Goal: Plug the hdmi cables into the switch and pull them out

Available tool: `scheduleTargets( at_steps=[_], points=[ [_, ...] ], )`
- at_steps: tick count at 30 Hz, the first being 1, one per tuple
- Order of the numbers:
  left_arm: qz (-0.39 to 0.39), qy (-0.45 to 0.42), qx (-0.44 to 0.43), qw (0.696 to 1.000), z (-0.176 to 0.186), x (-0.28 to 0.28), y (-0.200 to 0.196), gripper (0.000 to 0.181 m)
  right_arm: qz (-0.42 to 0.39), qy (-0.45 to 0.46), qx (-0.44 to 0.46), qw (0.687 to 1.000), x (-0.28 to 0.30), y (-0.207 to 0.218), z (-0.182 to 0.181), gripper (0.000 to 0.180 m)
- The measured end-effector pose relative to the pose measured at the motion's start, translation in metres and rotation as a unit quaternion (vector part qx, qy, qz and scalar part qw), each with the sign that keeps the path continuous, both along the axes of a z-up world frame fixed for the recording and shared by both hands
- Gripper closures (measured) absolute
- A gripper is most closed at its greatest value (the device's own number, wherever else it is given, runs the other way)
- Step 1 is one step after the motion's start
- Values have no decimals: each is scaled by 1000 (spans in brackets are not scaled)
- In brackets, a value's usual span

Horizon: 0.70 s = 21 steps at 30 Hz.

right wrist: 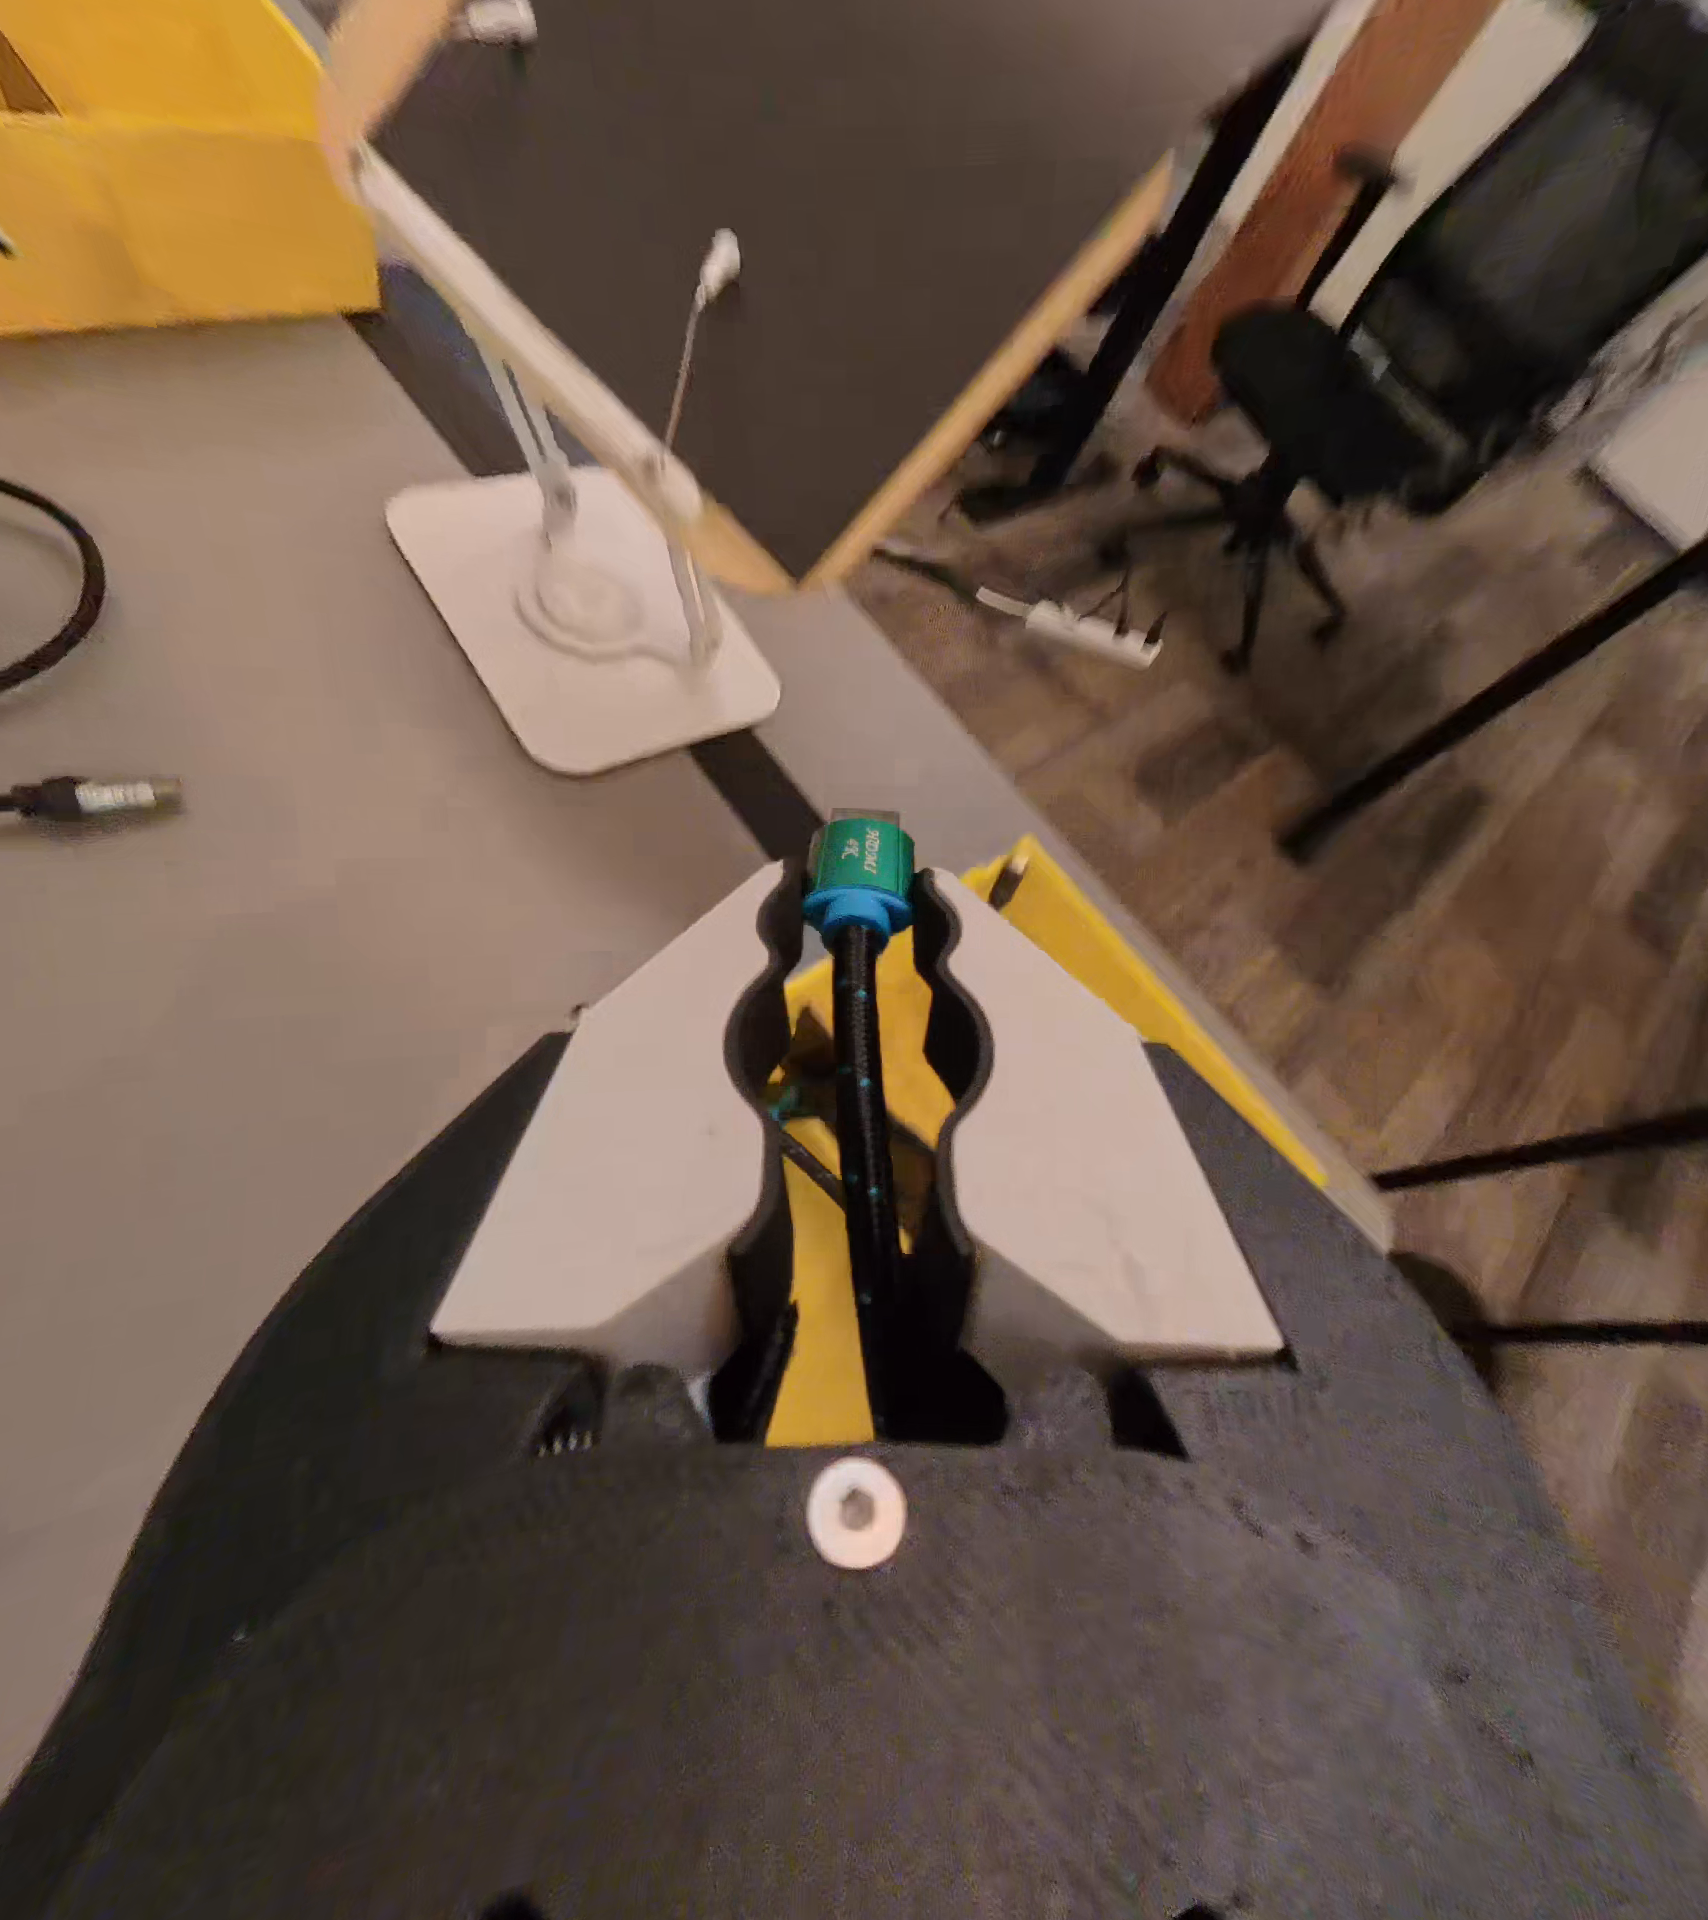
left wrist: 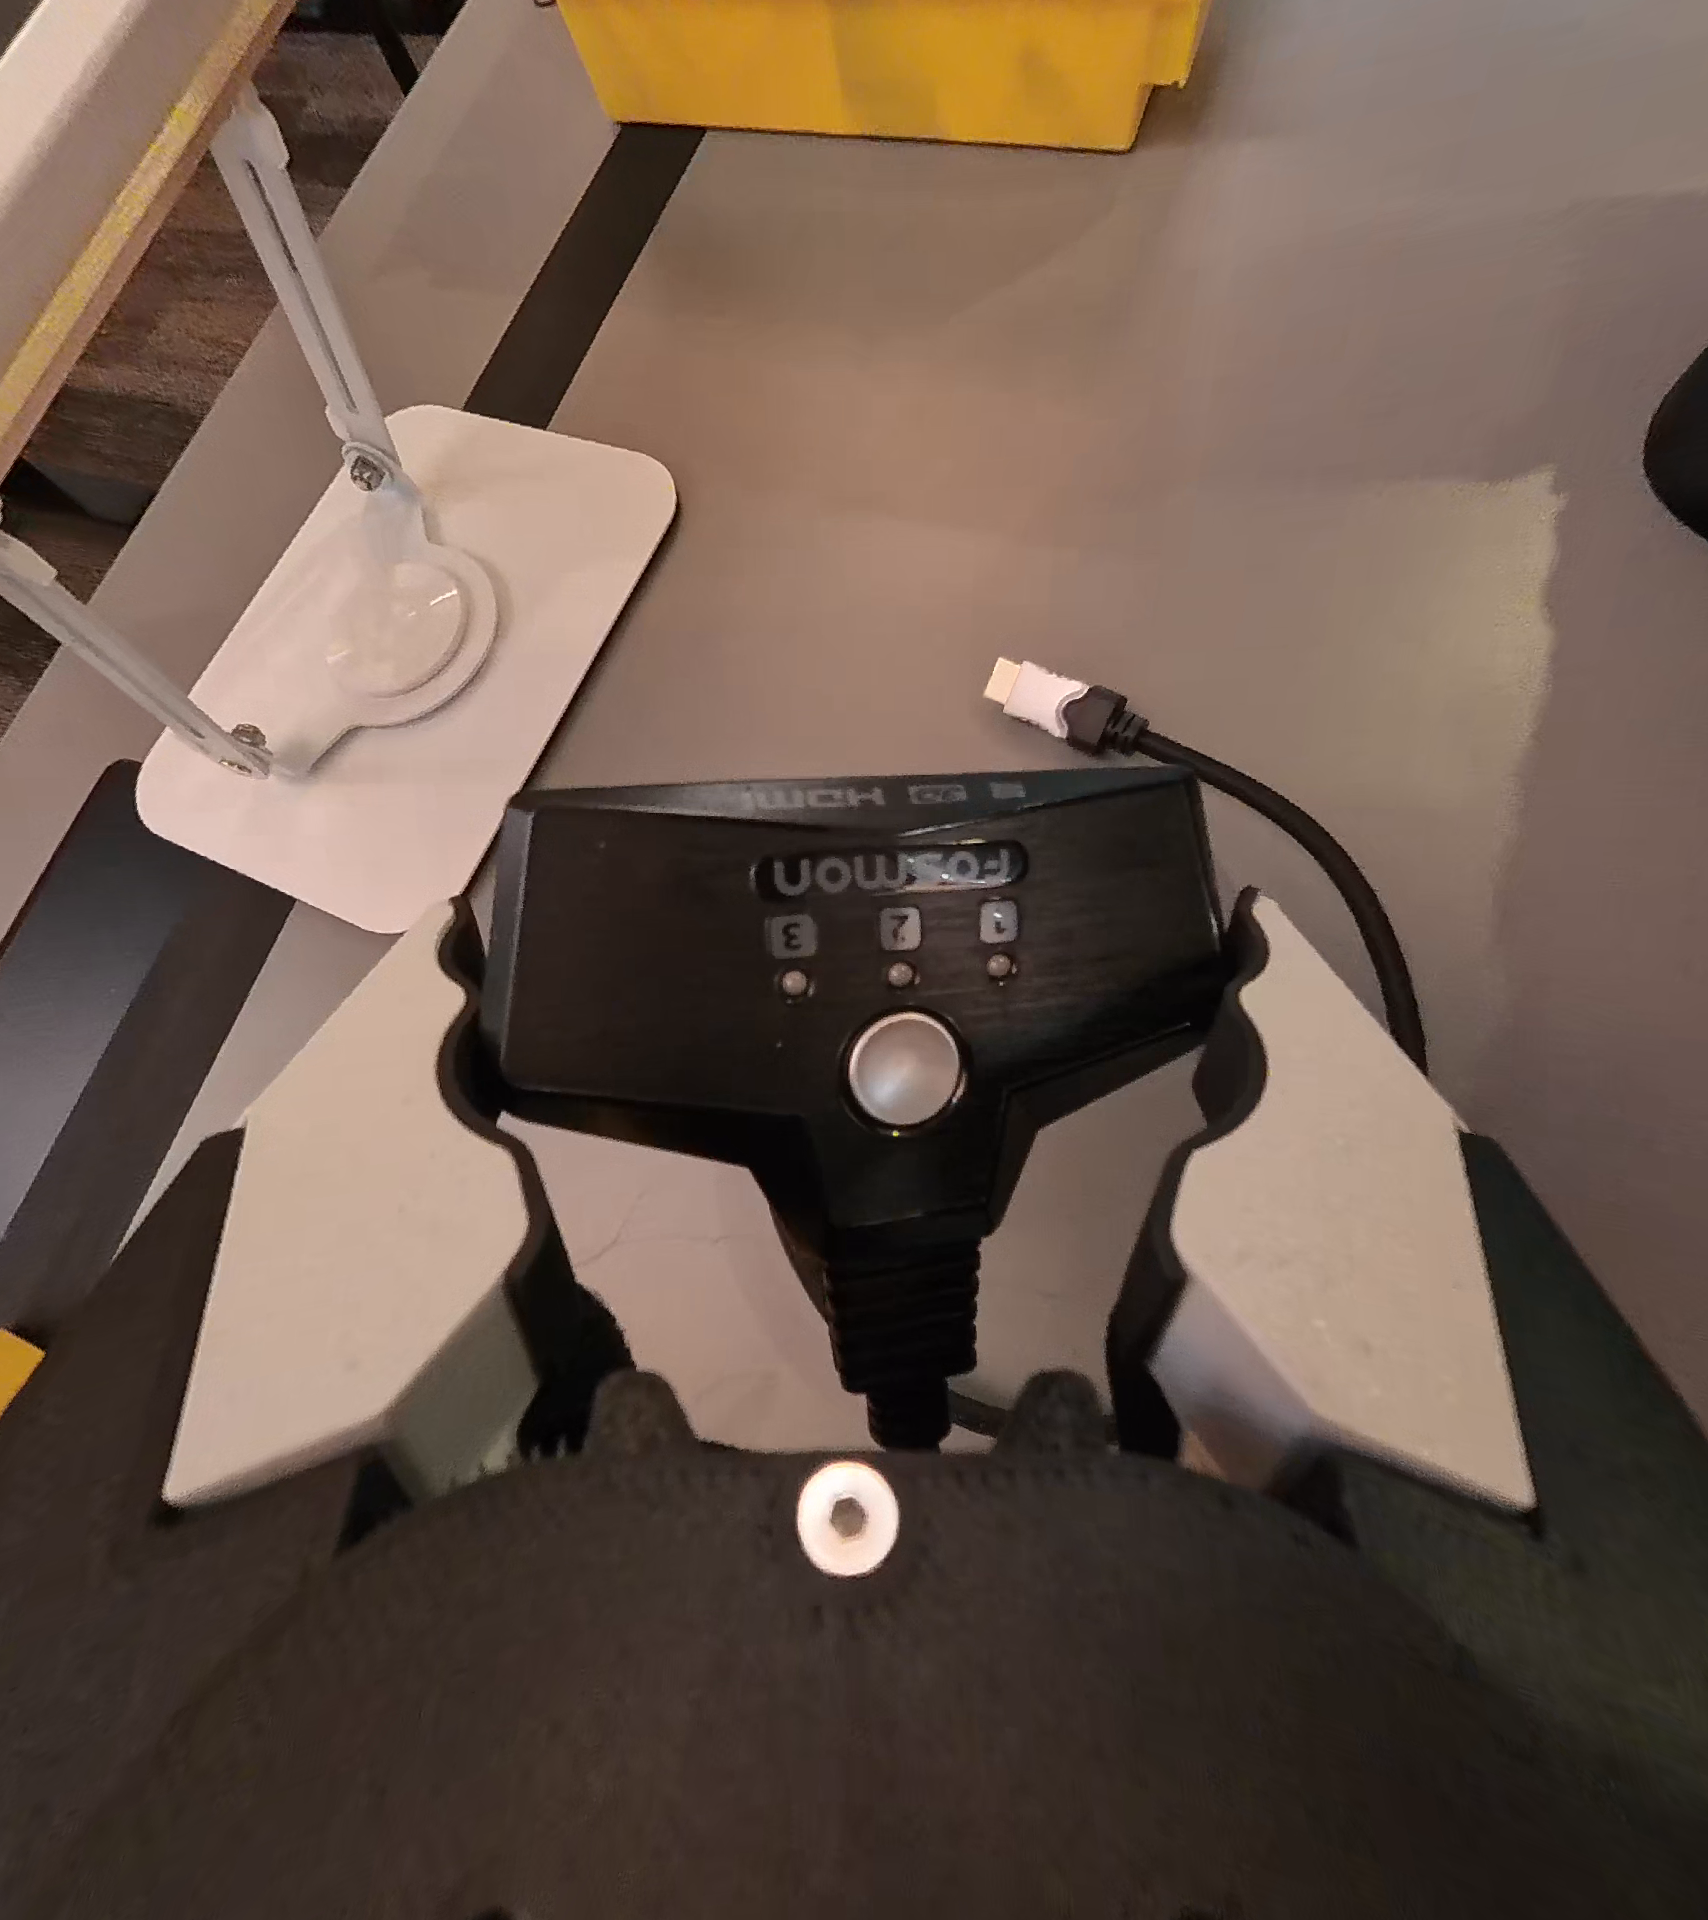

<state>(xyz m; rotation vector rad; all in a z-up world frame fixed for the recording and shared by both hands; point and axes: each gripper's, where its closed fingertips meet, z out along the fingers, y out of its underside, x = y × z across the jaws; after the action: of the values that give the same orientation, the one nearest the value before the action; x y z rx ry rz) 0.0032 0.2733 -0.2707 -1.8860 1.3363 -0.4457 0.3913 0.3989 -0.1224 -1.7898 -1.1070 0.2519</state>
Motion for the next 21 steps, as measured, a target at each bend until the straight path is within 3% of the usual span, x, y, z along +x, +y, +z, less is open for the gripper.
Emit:
scheduleTargets(
  at_steps=[11, 16, 21],
  points=[
    [-3, 15, -10, 1000, -4, 0, -1, 46, -43, 62, -246, 966, 37, 24, -141, 160],
    [-7, 18, -17, 1000, -10, 2, 0, 46, -57, -16, -221, 973, 47, 40, -164, 160],
    [-11, 22, -22, 999, -14, 4, 0, 46, -52, -68, -175, 981, 42, 52, -153, 148]
  ],
)
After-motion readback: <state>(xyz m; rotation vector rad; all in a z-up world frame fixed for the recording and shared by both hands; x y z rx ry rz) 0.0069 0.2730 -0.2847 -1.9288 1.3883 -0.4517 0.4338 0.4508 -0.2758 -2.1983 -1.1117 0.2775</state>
